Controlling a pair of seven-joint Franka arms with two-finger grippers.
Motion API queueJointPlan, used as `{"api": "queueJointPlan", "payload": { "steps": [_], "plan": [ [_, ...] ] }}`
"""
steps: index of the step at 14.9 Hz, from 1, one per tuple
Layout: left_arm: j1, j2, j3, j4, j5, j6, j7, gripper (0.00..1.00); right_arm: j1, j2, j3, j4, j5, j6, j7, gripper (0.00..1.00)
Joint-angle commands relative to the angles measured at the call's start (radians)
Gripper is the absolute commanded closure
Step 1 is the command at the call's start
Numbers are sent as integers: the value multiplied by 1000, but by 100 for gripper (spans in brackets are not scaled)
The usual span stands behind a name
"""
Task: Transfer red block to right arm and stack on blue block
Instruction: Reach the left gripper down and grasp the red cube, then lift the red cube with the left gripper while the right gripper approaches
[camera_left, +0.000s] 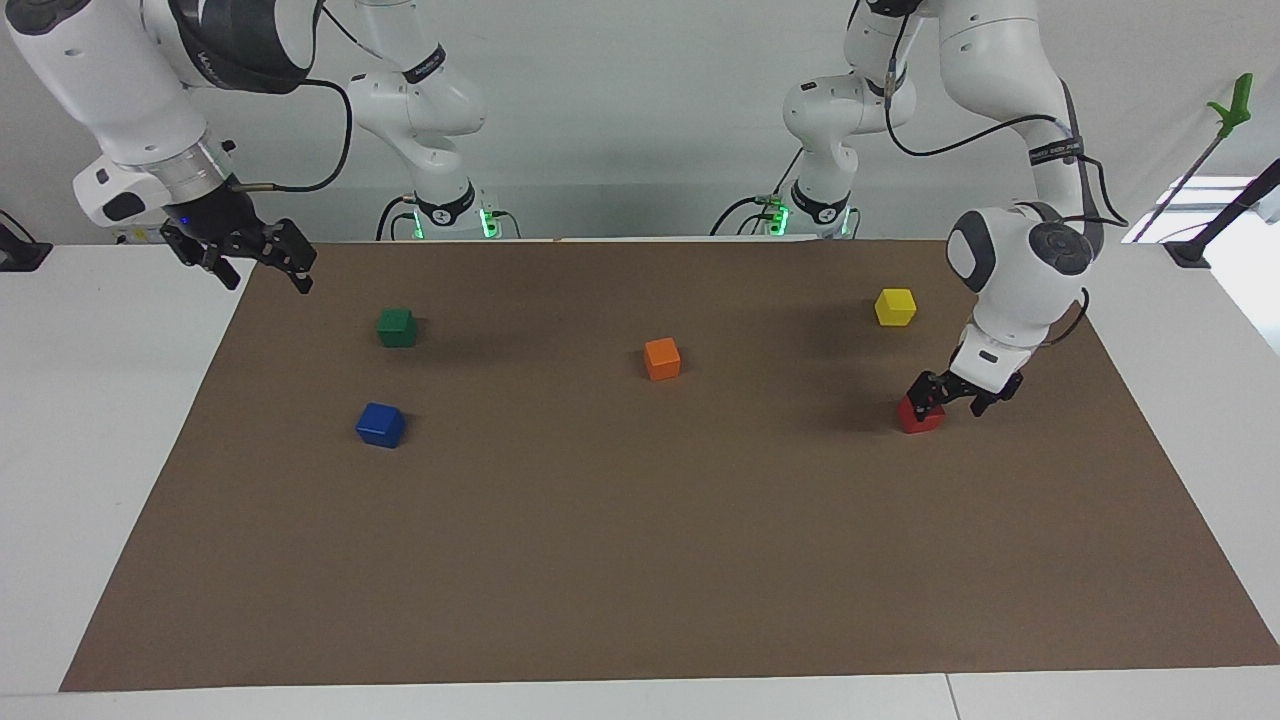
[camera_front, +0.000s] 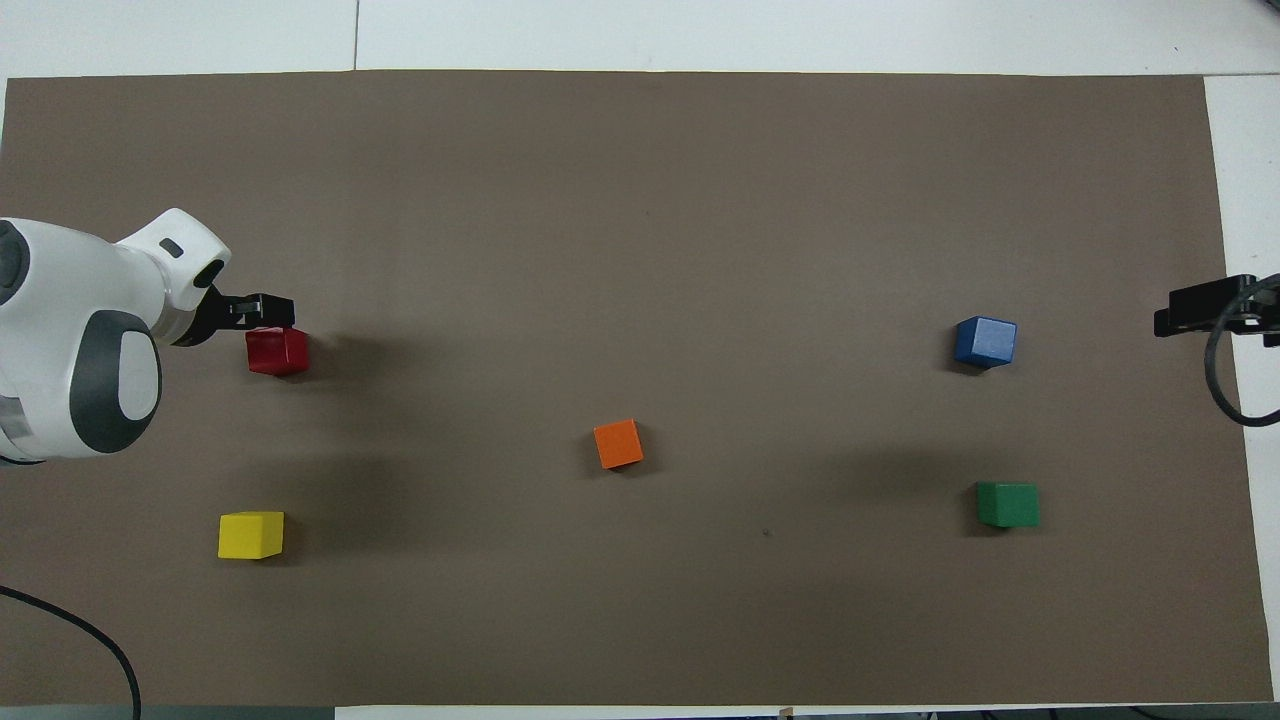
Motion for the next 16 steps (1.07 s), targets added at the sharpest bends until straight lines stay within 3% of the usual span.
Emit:
{"api": "queueJointPlan", "payload": {
  "steps": [1, 3, 4, 5, 6, 7, 9, 13, 16],
  "plan": [
    [-10, 22, 1, -21, -14, 44, -25, 0, -2, -23, 1, -122, 89, 111, -75, 0],
    [-10, 36, 2, -21, -14, 43, -21, 0, -2, -20, 1, -183, 179, 174, -81, 0],
    [-8, 36, 2, -22, -14, 38, -13, 0, -8, -10, -1, -219, 285, 214, -81, 0],
    [-3, 35, 2, -29, -14, 32, -10, 8, -8, 7, -1, -252, 365, 252, -87, 0],
    [1, 33, 2, -41, -14, 31, -10, 21, -2, 19, 1, -286, 407, 299, -110, 0],
    [4, 29, 2, -58, -14, 37, -13, 42, 1, 29, 2, -325, 437, 367, -158, 0],
    [0, 27, 1, -55, -16, 15, -60, 100, 42, 32, 2, -400, 557, 508, -248, 0],
    [-17, -7, -8, 40, -34, -183, -303, 100, 79, 32, 2, -445, 861, 533, -343, 0],
    [-77, -42, -15, 158, -158, -400, -410, 100, 108, 4, 4, -480, 1116, 448, -446, 0]
  ]
}}
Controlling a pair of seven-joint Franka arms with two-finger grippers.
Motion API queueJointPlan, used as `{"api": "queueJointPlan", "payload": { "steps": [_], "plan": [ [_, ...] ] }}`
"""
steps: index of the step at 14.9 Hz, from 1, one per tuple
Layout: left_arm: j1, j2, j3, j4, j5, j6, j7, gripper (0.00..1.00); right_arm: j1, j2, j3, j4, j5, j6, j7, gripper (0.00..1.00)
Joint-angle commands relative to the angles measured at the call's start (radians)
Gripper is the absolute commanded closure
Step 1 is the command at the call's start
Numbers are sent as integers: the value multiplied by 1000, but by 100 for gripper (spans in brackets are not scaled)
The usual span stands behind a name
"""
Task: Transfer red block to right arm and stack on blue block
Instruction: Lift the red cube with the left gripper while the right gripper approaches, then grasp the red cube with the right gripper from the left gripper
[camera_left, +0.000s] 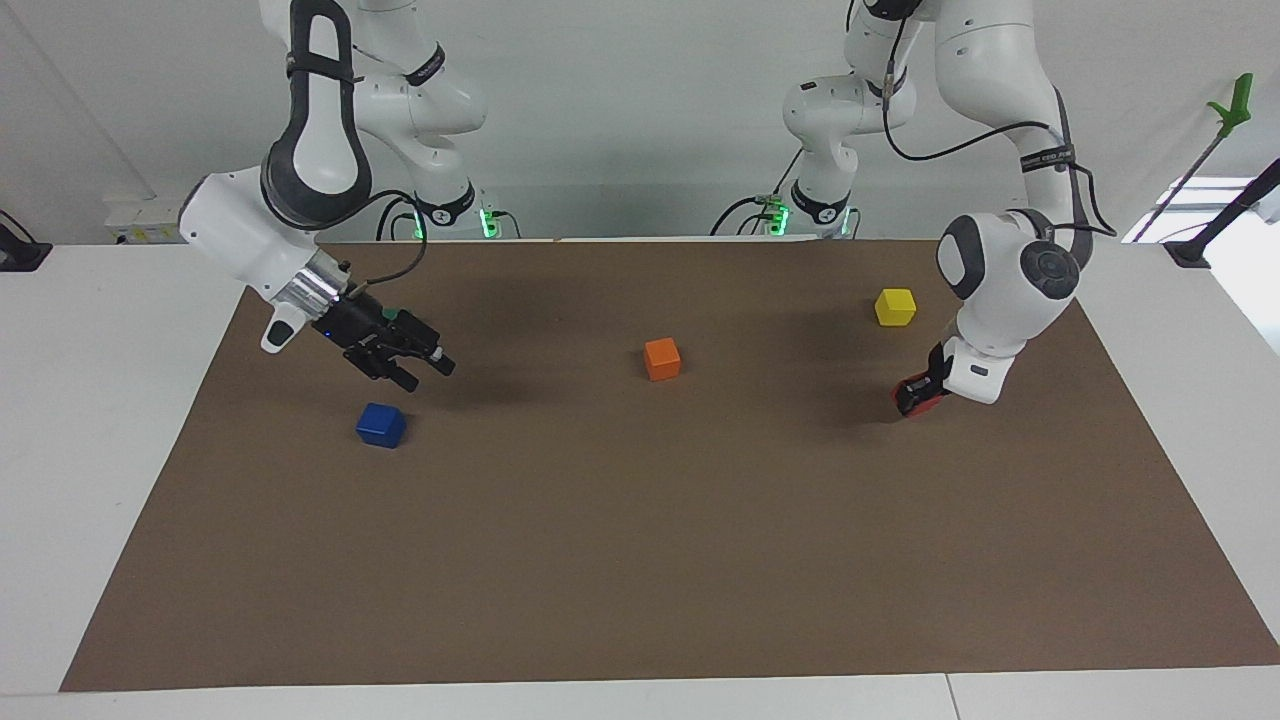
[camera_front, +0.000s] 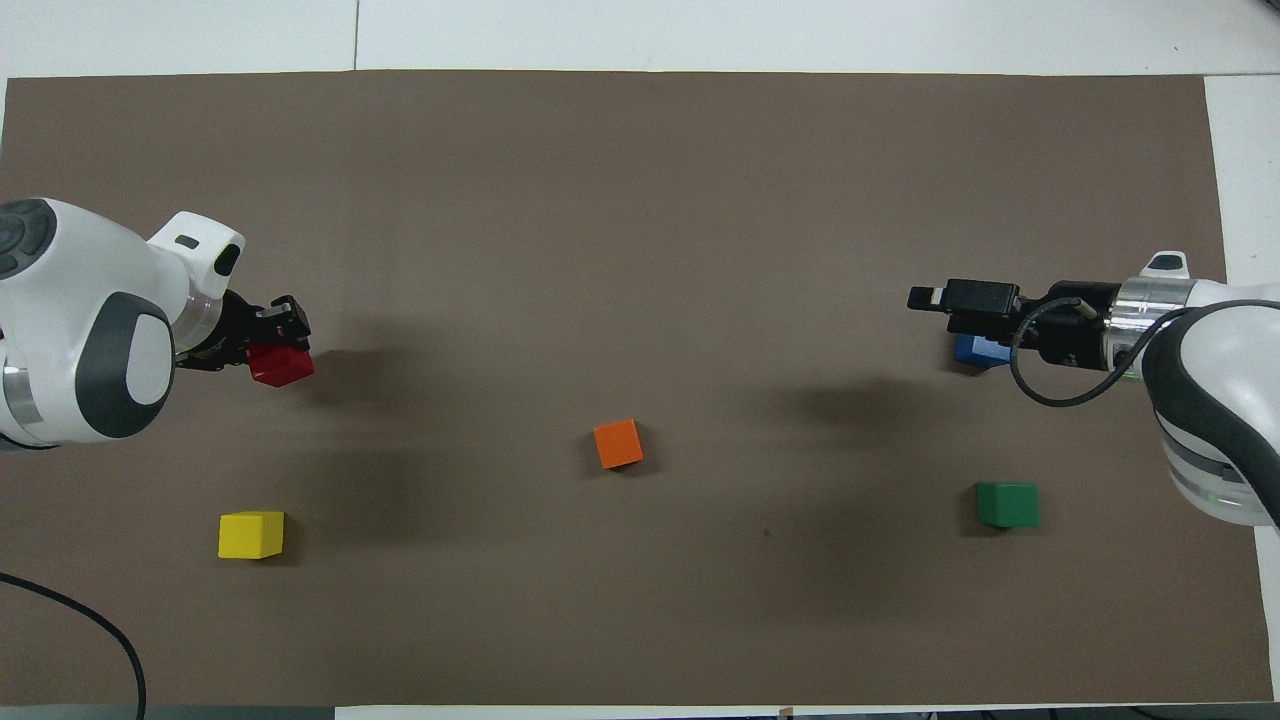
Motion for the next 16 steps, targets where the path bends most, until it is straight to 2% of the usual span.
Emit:
{"api": "queueJointPlan", "payload": {
  "steps": [1, 3, 5, 7, 9, 11, 13, 16],
  "plan": [
    [-59, -54, 6, 78, -111, -166, -150, 100, 18, -47, 0, -56, 200, -125, -132, 0],
    [-93, -112, 0, 77, -210, -194, -277, 100, 24, -46, 0, -79, 243, -231, -265, 0],
    [-136, -160, -4, 78, -301, -212, -443, 100, 35, -46, 0, -109, 355, -314, -386, 0],
    [-189, -195, -15, 77, -338, -250, -650, 100, 70, -46, 0, -152, 486, -354, -497, 0],
    [-258, -220, -29, 77, -355, -260, -796, 100, 125, -53, 0, -192, 622, -385, -565, 0],
    [-300, -246, -32, 75, -462, -255, -941, 100, 197, -72, 0, -228, 781, -388, -615, 0],
    [-314, -266, -53, 69, -568, -247, -1047, 100, 280, -41, 0, -241, 965, -435, -719, 0],
    [-316, -274, -93, 63, -720, -209, -1134, 100, 342, -7, 1, -252, 1093, -542, -760, 0]
  ]
}}
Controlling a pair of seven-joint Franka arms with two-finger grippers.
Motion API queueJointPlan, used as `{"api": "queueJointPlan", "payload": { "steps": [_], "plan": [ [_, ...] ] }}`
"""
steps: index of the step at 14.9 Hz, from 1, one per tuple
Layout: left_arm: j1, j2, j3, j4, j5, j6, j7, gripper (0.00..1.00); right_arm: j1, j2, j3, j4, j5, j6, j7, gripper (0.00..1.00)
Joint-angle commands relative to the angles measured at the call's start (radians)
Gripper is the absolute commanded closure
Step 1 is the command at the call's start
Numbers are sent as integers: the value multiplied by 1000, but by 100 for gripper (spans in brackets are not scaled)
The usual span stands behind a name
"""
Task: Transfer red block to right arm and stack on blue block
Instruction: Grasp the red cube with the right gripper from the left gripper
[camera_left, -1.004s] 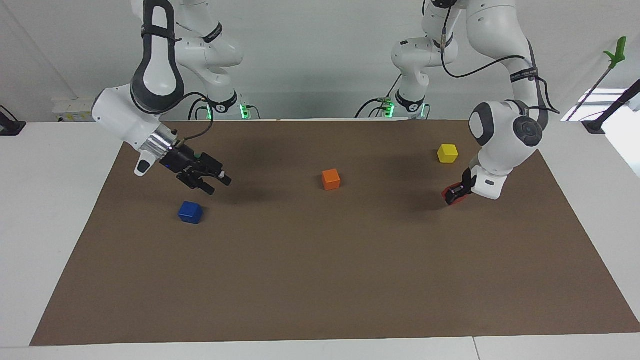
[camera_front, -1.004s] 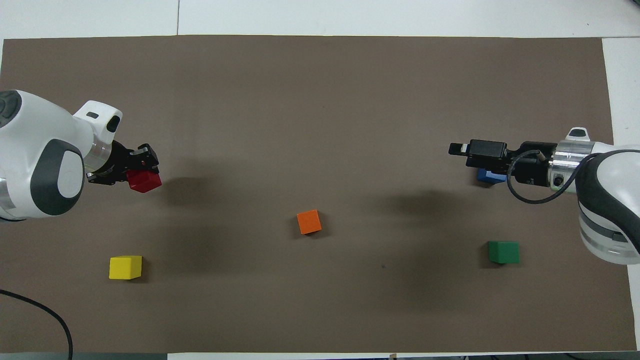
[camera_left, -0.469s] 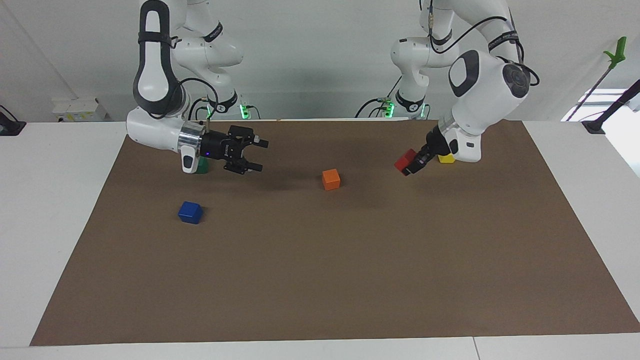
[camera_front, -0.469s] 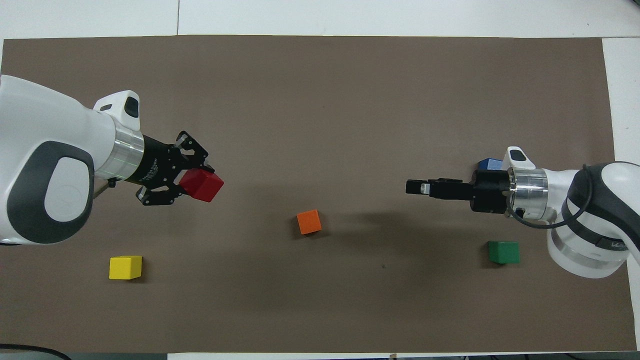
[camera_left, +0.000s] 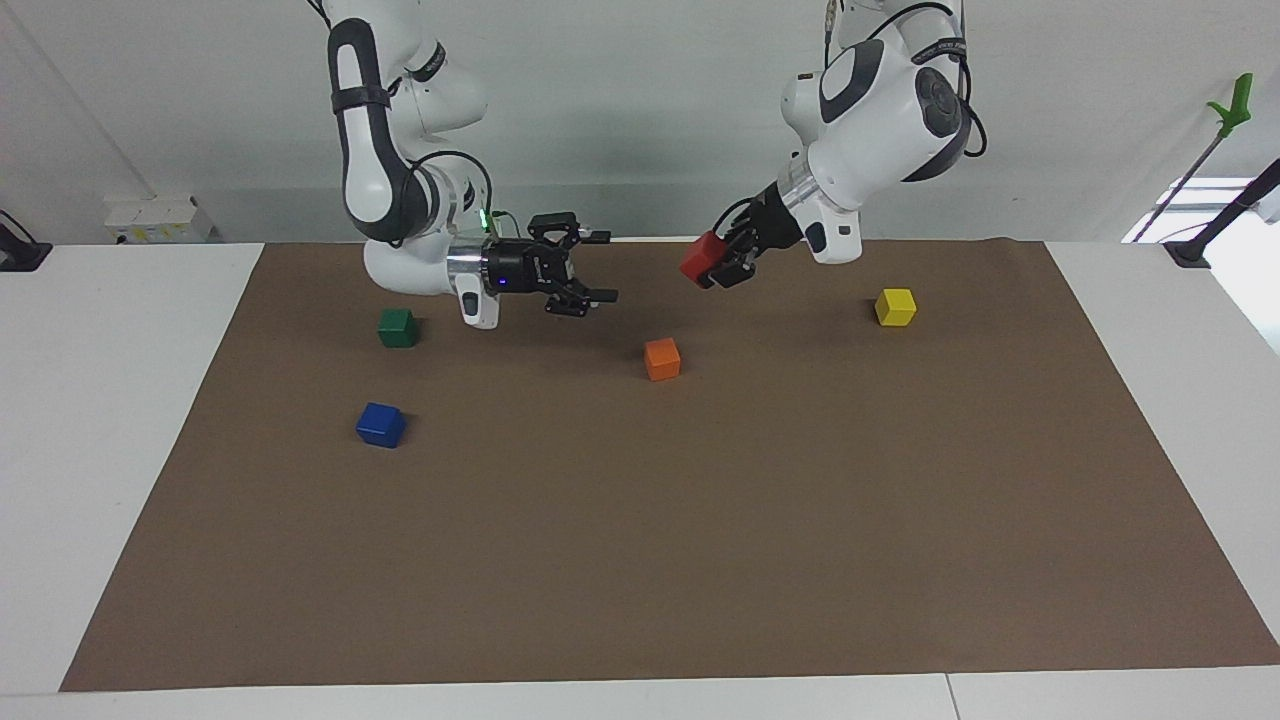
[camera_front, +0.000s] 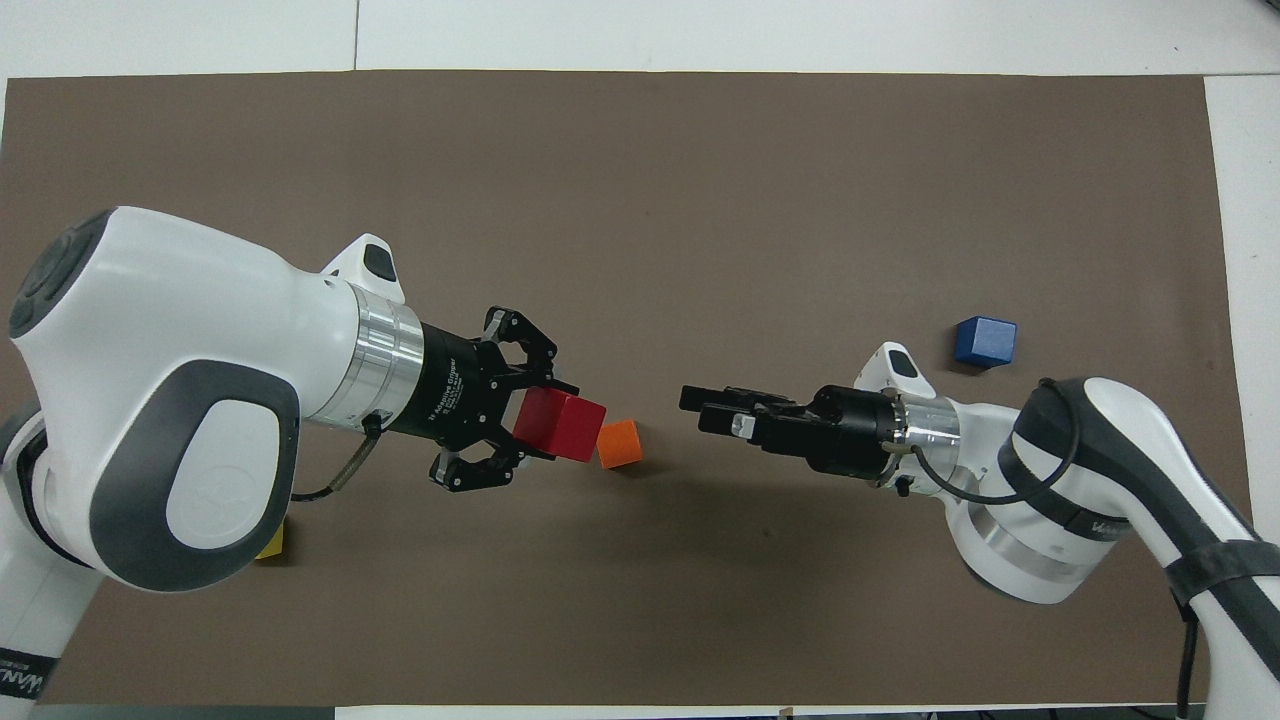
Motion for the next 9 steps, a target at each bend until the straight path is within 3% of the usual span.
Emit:
{"api": "queueJointPlan", "payload": {
  "steps": [1, 5, 9],
  "plan": [
    [-5, -23, -26, -24, -114, 63, -88, 100, 24, 43, -4, -25, 94, -138, -79, 0],
    [-63, -30, -74, -73, -143, 230, -188, 100, 35, 73, -4, -52, 121, -227, -124, 0],
    [-97, -47, -74, -110, -143, 247, -202, 100, 53, 76, -3, -54, 199, -328, -89, 0]
  ]
}}
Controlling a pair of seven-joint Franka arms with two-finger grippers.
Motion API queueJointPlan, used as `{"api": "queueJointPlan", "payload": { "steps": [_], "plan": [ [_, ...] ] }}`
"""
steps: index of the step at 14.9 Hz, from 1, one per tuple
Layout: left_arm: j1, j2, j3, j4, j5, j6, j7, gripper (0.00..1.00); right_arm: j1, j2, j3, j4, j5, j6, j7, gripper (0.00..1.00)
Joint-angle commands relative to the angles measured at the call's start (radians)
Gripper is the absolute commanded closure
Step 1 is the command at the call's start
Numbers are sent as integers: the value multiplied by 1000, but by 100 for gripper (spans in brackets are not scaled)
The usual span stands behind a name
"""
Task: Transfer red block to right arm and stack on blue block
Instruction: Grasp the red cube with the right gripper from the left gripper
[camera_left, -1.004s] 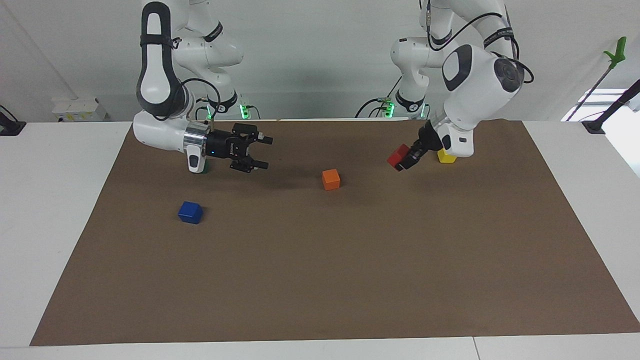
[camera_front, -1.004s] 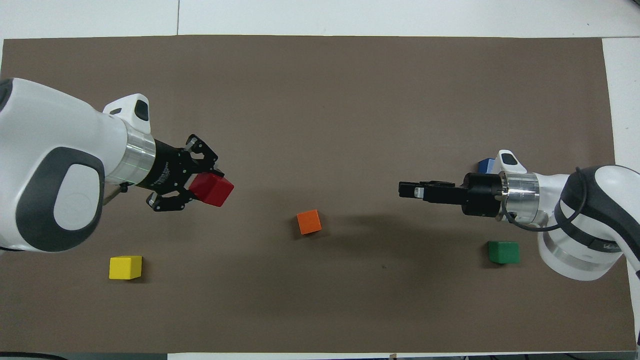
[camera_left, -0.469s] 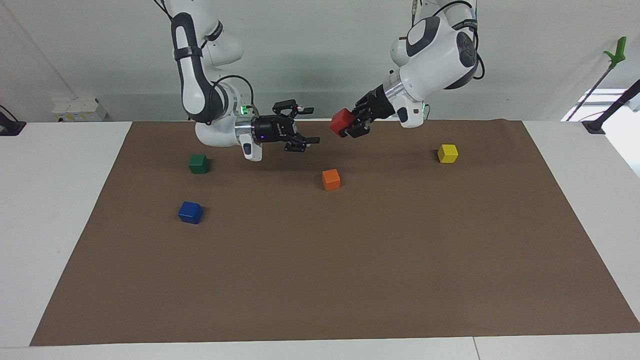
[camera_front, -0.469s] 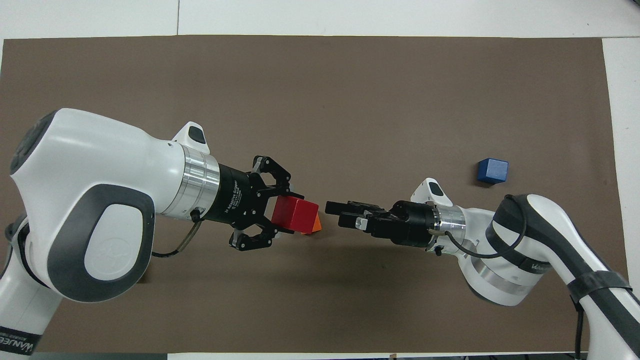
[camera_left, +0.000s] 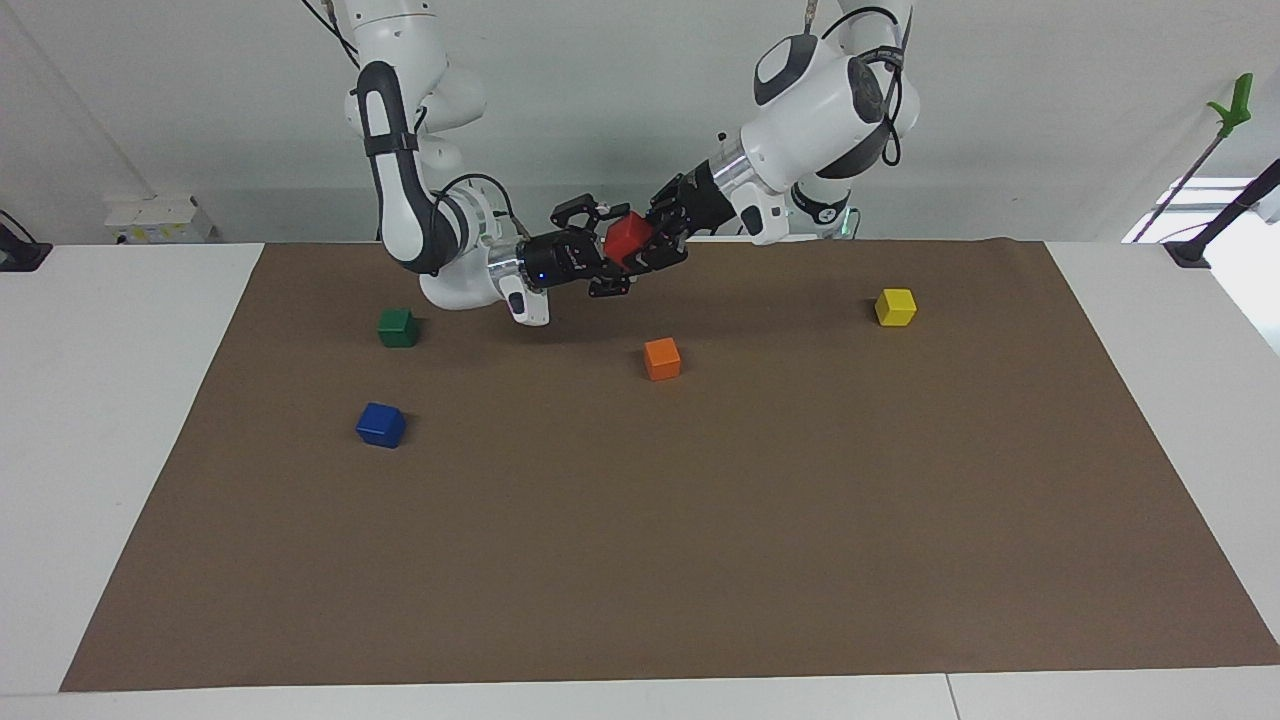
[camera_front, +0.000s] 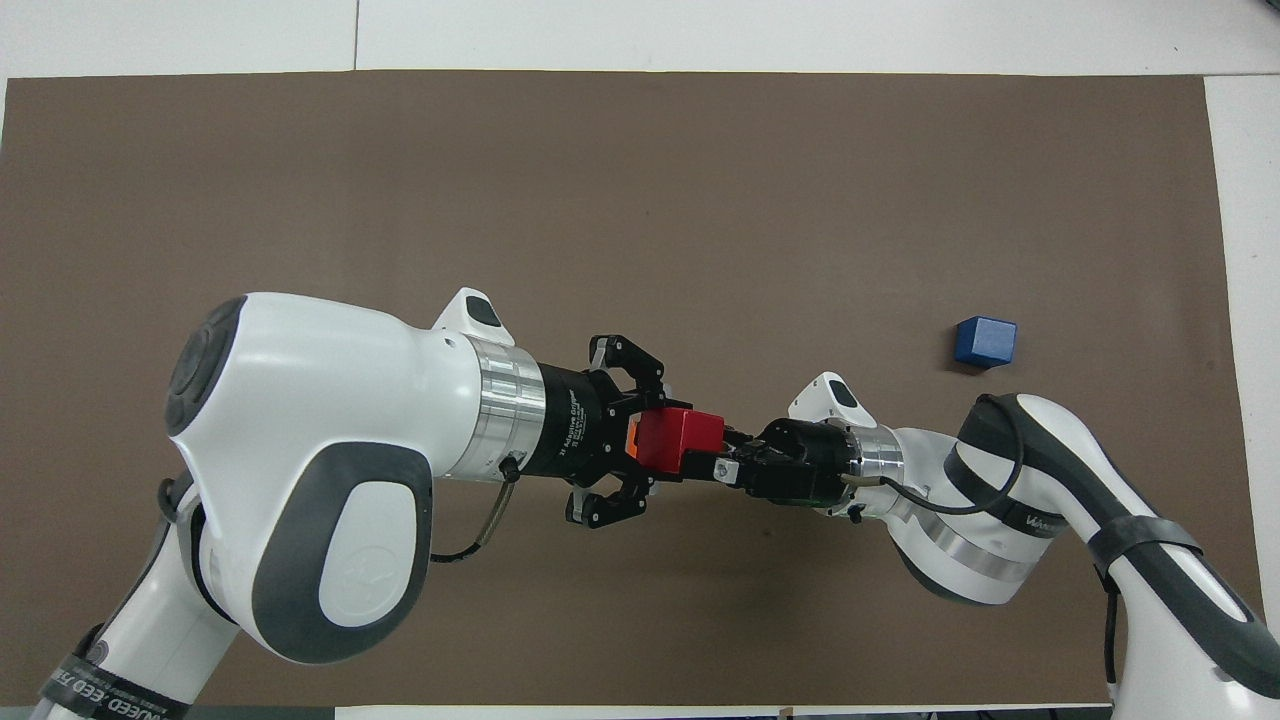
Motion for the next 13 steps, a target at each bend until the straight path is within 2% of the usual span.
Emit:
{"api": "queueJointPlan", "payload": {
  "steps": [1, 6, 10, 12, 13],
  "plan": [
    [-15, -48, 13, -54, -26, 22, -12, 100, 16, -11, -3, -15, 54, -61, 18, 0],
    [-9, -50, 13, -56, -26, 13, -13, 100, 9, -14, -3, -43, 54, -73, 10, 0],
    [-3, -54, 14, -56, -27, 8, -13, 100, 8, 3, -4, -49, 53, -92, 7, 14],
    [20, -60, 14, -56, -29, -12, -13, 100, 8, 3, -6, -49, 53, -84, 9, 45],
    [22, -65, 14, -56, -30, -19, -12, 100, 8, 3, -4, -49, 53, -75, 13, 67]
  ]
}}
